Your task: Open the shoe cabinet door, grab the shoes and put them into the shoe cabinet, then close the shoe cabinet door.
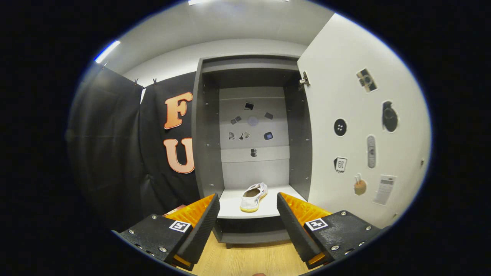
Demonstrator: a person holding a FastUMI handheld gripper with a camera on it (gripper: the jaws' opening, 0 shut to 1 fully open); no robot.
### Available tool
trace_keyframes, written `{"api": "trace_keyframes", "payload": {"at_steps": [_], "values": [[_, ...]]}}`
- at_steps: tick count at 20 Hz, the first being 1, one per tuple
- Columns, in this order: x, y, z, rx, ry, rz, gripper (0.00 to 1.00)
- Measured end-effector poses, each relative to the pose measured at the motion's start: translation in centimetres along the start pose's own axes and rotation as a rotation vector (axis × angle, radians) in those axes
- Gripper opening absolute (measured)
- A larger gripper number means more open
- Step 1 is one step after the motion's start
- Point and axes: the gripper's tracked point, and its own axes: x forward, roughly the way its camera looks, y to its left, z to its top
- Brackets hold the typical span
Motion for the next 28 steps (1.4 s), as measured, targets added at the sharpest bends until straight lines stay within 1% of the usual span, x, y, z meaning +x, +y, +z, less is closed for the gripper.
{"api": "trace_keyframes", "payload": {"at_steps": [3,8,10,11,14,18,21,24,28], "values": [[-3.9,-0.2,0.3,-0.018,-0.001,-0.019,0.93],[-9.2,-0.5,1.1,-0.015,-0.008,0.006,0.93],[-10.6,-1.0,1.4,-0.015,-0.008,0.021,0.93],[-10.6,-2.4,2.2,-0.012,0.001,0.028,0.93],[-12.6,-4.1,3.0,-0.02,-0.01,0.04,0.93],[-14.4,-9.0,3.1,-0.026,0.004,0.009,0.93],[-15.7,-14.5,3.5,-0.021,0.003,-0.052,0.93],[-16.1,-19.9,2.9,-0.015,0.011,-0.113,0.93],[-15.7,-25.8,2.4,0.016,0.017,-0.15,0.93]]}}
